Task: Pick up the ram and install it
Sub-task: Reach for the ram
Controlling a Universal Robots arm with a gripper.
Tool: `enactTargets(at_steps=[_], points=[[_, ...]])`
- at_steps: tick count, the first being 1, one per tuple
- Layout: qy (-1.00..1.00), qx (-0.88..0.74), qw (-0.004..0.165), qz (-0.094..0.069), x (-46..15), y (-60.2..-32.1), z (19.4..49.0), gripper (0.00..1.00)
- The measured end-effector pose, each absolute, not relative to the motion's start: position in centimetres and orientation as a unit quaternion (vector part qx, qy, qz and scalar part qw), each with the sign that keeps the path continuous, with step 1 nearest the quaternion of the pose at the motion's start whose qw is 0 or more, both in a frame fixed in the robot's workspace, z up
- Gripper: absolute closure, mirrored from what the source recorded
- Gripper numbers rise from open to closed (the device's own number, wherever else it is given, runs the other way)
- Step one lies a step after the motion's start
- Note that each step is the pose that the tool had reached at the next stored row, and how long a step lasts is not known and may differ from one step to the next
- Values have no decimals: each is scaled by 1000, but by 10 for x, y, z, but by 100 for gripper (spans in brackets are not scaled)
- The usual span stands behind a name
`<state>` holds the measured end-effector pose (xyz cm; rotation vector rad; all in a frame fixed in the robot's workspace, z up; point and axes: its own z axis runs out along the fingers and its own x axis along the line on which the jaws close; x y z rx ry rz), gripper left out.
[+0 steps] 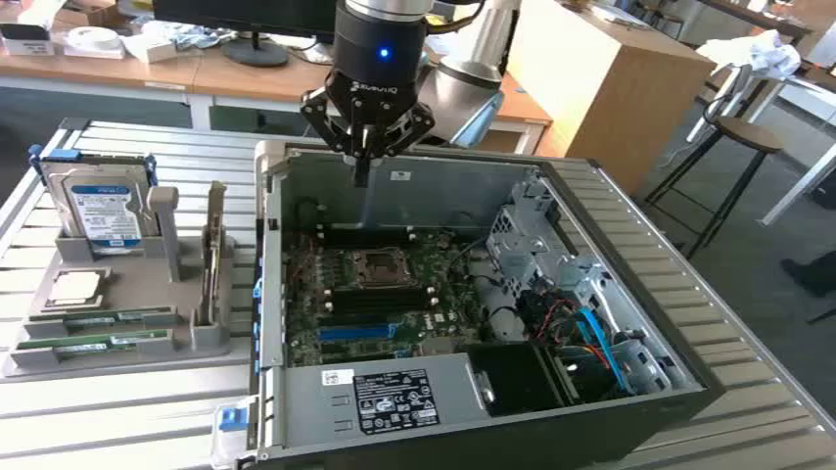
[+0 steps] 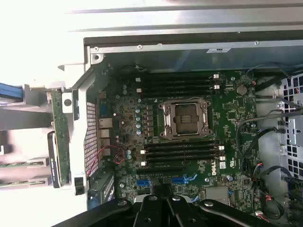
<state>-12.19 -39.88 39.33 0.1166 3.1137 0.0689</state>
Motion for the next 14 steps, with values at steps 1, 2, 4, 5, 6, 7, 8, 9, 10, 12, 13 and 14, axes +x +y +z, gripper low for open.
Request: enactTargets(at_steps=[1,2,4,5,6,7,8,9,10,12,13,14], points=[[999,37,12,22,-122,-399,393,90],[999,37,12,22,-122,-399,393,90],[999,37,12,22,-122,-399,393,90],[999,37,12,22,-122,-399,393,90],[999,37,12,22,-122,-399,393,90],[999,37,12,22,-122,-399,393,90],[999,37,12,22,-122,-399,393,90],[999,37,12,22,-122,-399,393,90],[999,37,12,22,-122,-399,393,90],[999,37,12,22,-122,-399,393,90],[999,37,12,22,-122,-399,393,90],[999,37,13,22,-122,-399,393,90]])
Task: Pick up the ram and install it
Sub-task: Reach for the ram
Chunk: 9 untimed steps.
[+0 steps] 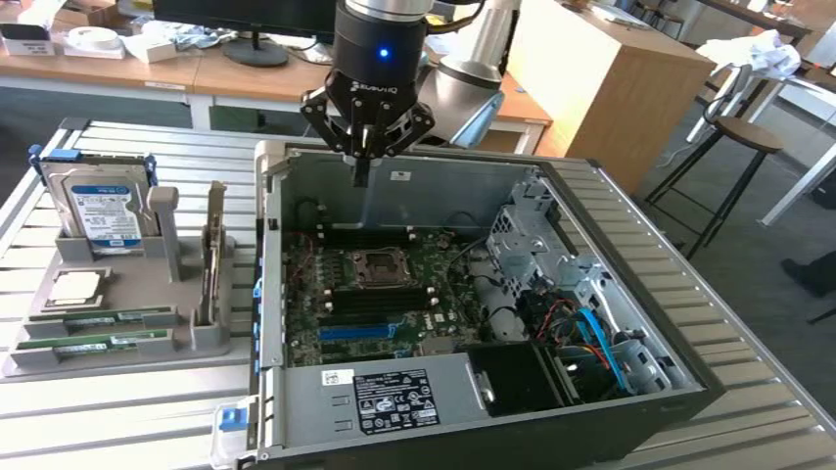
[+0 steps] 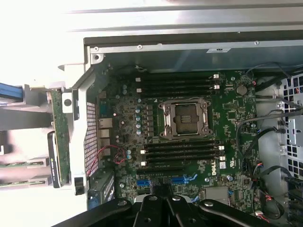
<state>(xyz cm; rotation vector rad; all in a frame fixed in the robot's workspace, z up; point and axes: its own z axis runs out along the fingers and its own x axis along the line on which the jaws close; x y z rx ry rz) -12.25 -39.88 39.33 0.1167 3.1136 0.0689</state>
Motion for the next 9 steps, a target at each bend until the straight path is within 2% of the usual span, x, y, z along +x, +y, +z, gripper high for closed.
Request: enactTargets(at_steps=[9], points=[[999,37,13,22,-149,-399,393,90]])
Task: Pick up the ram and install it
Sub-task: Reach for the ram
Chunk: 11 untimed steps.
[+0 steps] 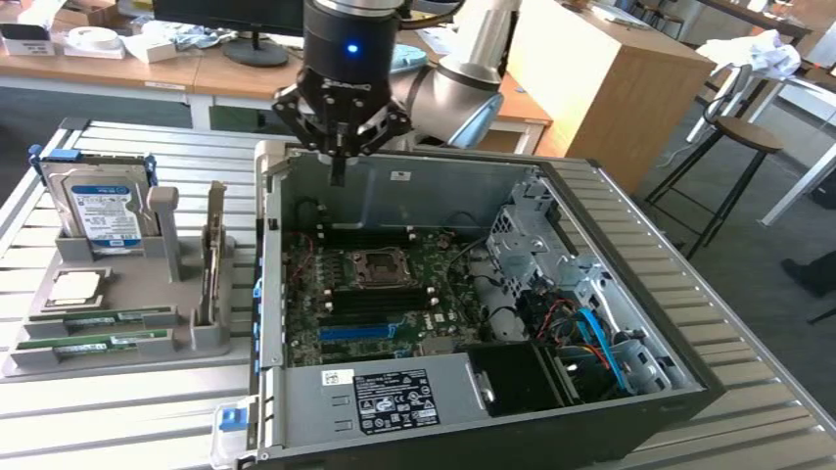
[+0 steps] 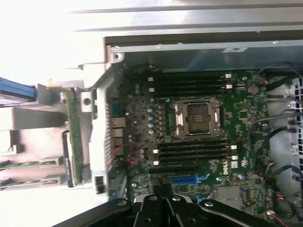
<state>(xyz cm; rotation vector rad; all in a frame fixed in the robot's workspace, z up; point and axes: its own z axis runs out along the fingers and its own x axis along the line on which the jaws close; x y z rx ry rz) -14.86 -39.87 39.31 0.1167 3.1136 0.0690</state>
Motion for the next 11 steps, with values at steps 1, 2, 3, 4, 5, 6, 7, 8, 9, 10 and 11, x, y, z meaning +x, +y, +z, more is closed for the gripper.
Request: enactTargets(at_steps=[1,2,3,4,5,6,7,8,9,10,11], points=[[999,37,12,22,-152,-399,393,90],[999,37,12,22,-155,-399,393,90],[999,37,12,22,-159,-399,393,90],[999,37,12,22,-163,-399,393,90],[999,37,12,22,-168,-399,393,90],[999,37,12,22,-172,-399,393,90],[999,37,12,22,-176,-399,393,90],[999,37,13,22,-180,-398,393,90],[999,37,13,22,-184,-398,393,90],[999,37,12,22,-188,-398,393,90],[999,37,13,22,-192,-398,393,90]])
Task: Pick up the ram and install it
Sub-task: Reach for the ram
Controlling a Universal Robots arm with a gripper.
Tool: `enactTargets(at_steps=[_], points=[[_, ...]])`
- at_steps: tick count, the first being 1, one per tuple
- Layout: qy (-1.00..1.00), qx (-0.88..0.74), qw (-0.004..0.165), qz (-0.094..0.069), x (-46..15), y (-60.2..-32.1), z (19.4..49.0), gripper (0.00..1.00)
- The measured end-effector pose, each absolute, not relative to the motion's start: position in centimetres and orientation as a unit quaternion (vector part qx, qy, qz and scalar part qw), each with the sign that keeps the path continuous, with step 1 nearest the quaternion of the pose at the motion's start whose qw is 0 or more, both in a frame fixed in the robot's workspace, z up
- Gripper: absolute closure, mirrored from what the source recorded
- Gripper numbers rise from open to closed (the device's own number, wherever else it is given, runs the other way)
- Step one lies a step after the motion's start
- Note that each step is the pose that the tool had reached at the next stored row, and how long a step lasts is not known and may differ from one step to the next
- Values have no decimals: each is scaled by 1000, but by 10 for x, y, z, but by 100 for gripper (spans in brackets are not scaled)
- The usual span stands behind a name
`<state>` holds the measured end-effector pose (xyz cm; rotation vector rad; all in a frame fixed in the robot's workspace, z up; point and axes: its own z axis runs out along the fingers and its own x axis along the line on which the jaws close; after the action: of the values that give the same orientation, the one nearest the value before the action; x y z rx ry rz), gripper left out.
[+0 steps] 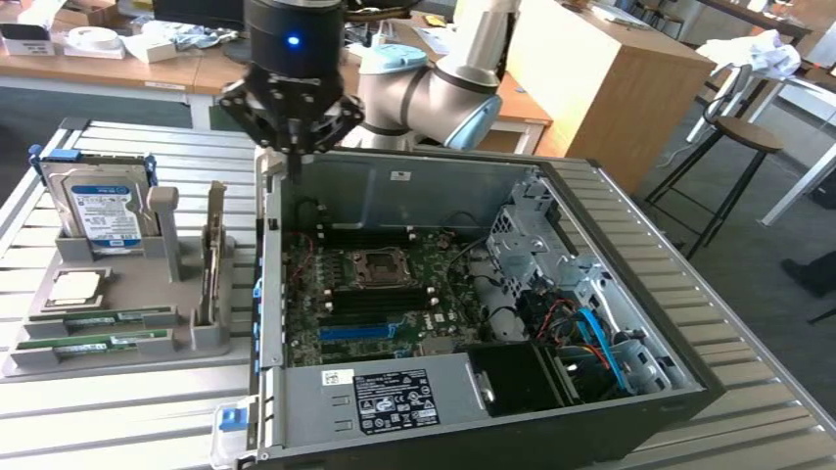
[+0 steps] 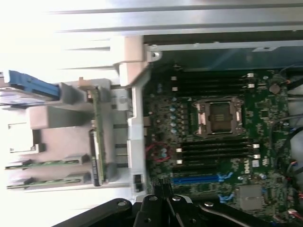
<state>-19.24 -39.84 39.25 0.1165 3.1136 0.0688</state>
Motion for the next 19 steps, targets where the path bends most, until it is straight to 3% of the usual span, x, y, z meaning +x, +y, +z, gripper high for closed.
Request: enactTargets(at_steps=[19], points=[[999,37,12,22,-276,-397,390,90]])
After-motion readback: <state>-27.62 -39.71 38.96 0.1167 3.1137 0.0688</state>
